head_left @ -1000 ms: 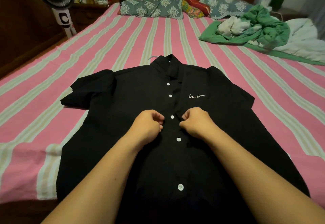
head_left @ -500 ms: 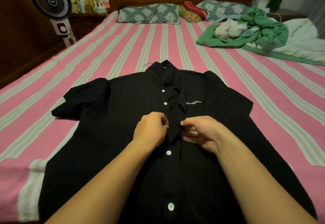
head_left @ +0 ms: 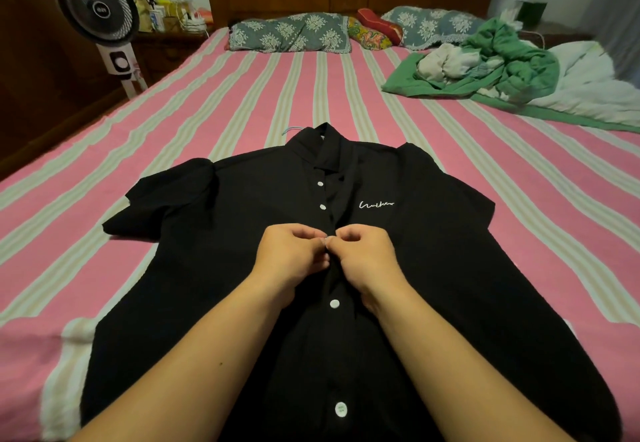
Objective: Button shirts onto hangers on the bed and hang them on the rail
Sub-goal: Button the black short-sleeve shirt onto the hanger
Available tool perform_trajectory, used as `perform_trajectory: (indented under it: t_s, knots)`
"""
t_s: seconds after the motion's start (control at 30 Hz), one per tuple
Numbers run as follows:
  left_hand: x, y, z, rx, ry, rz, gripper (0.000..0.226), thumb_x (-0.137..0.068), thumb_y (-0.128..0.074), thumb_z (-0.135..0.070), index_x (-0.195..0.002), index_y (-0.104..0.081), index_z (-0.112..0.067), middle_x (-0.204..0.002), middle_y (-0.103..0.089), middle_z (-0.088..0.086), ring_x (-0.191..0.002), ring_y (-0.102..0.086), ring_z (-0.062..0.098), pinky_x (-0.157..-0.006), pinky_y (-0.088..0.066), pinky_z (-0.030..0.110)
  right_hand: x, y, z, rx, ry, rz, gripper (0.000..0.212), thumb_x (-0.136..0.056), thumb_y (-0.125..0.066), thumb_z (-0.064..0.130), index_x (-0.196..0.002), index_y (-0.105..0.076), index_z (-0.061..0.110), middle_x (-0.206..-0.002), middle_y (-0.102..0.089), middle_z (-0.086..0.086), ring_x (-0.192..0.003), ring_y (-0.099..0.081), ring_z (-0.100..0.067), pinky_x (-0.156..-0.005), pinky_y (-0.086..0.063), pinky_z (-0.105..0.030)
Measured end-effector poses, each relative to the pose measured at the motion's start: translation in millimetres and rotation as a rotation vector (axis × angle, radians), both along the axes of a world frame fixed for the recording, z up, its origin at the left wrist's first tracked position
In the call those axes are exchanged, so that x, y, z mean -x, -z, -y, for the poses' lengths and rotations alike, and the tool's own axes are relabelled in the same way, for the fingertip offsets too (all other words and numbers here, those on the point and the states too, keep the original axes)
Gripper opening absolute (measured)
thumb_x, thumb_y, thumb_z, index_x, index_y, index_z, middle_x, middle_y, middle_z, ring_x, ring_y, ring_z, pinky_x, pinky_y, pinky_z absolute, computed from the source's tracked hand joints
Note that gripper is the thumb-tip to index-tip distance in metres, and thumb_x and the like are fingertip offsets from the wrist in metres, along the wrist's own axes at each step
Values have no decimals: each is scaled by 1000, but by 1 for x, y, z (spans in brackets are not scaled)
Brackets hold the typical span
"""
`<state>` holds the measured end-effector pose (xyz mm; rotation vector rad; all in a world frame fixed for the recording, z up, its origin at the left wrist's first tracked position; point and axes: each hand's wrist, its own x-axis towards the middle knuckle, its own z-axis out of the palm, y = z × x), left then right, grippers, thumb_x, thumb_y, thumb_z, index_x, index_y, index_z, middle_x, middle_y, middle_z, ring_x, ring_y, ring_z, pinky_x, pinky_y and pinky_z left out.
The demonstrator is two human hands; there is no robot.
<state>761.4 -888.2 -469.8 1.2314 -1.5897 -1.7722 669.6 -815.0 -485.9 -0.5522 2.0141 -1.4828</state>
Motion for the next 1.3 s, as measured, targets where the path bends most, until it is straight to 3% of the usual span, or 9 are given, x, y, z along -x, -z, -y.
perform_trajectory:
  t_s: [0.1, 0.17, 0.43, 0.67, 0.8, 0.9, 1.1, 1.2, 1.3]
  knots:
    - [-1, 4, 6, 6, 10, 6, 7, -91, -69, 3, -88, -75, 0, -78, -73, 18, -68, -69, 20, -69, -62, 29, 4, 1, 2, -72, 74, -115, 18, -83, -76, 23, -69, -66, 28, -77, -71, 9, -79, -67, -11, -74, -55, -31]
    - [-2, 6, 9, 29, 42, 34, 9, -91, -70, 2, -85, -76, -2, -78, -73, 16, -69, -68, 20, -73, -62, 32, 6, 3, 2, -57, 77, -77, 14, -82, -77, 22, -73, -68, 29, -79, -72, 8, -81, -70, -16, -80, -60, -38]
    - [-4, 6, 11, 91, 63, 52, 10, -94, -67, 1, -88, -74, -2, -90, -75, 24, -73, -70, 22, -81, -63, 39, 6, 7, -1, -49, 29, -40, 12, -74, -86, 22, -72, -75, 23, -73, -74, 4, -73, -69, -15, -78, -60, -43]
    - [-3, 5, 12, 209, 91, 121, 8, -92, -70, -6, -86, -75, -8, -82, -76, 14, -69, -71, 16, -76, -64, 33, 6, 9, -3, -8, 23, 27, 14, -75, -88, 17, -82, -76, 19, -80, -76, 0, -81, -74, -18, -80, -62, -38]
    - [-1, 8, 11, 280, 97, 174, 10, -92, -71, -13, -85, -76, -17, -72, -73, 2, -60, -65, 8, -61, -54, 25, 6, 4, -7, 57, -7, 113, 15, -77, -84, 5, -84, -74, 12, -76, -75, -6, -73, -73, -19, -71, -60, -31]
    - [-2, 8, 11, 275, 95, 175, 11, -91, -71, -13, -86, -78, -19, -75, -74, 1, -63, -63, 9, -63, -53, 26, 8, 0, -10, 84, -67, 166, 11, -81, -77, -3, -86, -73, 6, -75, -75, -10, -68, -69, -16, -65, -56, -25]
    - [-4, 8, 14, 201, 117, 172, 19, -91, -66, -22, -79, -77, -10, -68, -68, 3, -65, -60, 20, -69, -55, 38, 10, 0, -12, 84, -170, 217, 16, -85, -69, -6, -95, -76, 4, -86, -78, -13, -78, -71, -17, -76, -59, -26]
    - [-5, 11, 12, 235, 121, 149, 8, -89, -77, -27, -88, -78, -19, -79, -76, 0, -71, -67, 13, -71, -57, 32, 9, 0, -13, 75, -181, 176, 25, -86, -62, -8, -94, -79, 7, -86, -78, -14, -77, -70, -16, -78, -59, -27]
    - [-4, 18, 12, 220, 19, 121, 5, -87, -80, -17, -89, -77, -21, -80, -75, 0, -73, -65, 12, -70, -52, 30, 8, -2, -13, 81, -158, 193, 20, -85, -68, -5, -94, -79, 9, -86, -78, -11, -81, -72, -16, -76, -59, -23]
